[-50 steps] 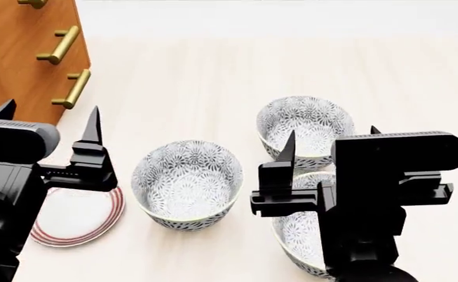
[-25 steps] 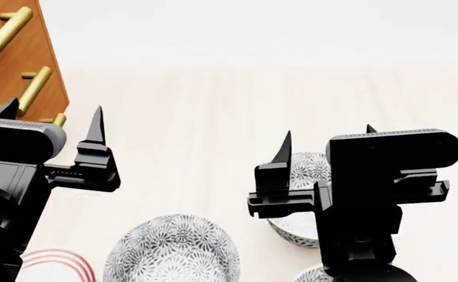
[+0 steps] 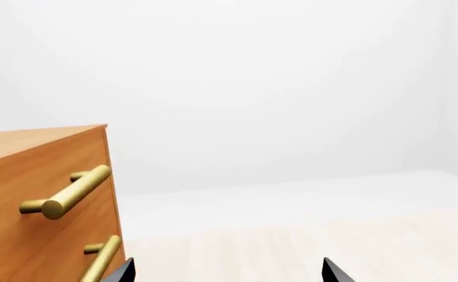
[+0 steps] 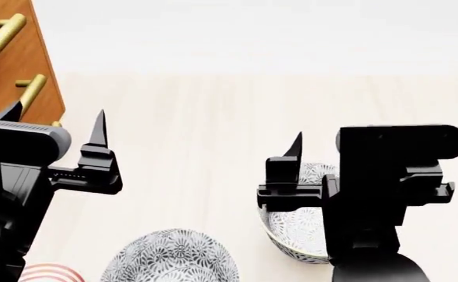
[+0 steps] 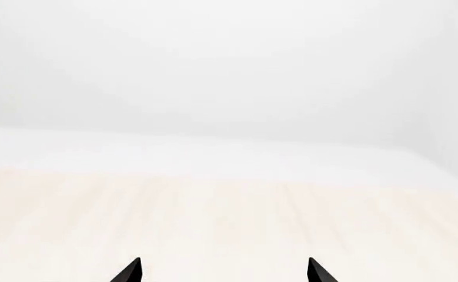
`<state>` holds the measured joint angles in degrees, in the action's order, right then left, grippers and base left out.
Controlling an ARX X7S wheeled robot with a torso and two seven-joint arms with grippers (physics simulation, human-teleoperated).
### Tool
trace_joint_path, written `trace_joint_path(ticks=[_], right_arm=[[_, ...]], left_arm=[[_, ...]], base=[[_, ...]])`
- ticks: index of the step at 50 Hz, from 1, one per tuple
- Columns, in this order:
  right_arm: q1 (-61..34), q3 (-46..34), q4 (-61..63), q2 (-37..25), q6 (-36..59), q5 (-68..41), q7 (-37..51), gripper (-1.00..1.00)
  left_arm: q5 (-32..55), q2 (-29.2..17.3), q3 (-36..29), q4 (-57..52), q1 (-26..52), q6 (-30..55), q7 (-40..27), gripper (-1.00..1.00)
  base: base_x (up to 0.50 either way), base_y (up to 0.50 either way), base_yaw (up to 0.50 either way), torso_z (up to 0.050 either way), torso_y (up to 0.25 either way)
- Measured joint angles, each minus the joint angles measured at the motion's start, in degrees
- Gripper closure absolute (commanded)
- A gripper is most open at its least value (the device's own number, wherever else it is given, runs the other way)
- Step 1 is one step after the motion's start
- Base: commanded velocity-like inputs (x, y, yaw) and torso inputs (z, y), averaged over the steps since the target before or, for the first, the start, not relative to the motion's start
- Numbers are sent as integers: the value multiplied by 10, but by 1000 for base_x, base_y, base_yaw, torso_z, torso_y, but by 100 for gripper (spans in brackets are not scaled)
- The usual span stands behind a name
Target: Stack the bowl at the front on the bowl in the middle.
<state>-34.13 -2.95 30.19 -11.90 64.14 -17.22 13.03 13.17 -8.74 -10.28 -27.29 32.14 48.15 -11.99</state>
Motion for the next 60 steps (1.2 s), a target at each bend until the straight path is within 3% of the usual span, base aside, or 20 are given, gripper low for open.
trace_joint_path(ticks=[15,29,43,60], right_arm=[[-118,89,-72,5,150,-46,-2,-100],[-241,104,-194,-29,230,-130,31,-100],[-319,90,-328,-63,240,-198,77,-100],[-334,80,-555,-111,160,-193,32,-100]], left_arm=[[4,-3,-4,13,3,-7,-5,-100],[5,-7,-12,19,5,-9,-9,-100],[6,-12,-19,25,4,-14,-13,-100],[6,-18,-31,31,5,-16,-17,-100]], base=[[0,0,0,0,0],[0,0,0,0,0],[0,0,0,0,0],[0,0,0,0,0]])
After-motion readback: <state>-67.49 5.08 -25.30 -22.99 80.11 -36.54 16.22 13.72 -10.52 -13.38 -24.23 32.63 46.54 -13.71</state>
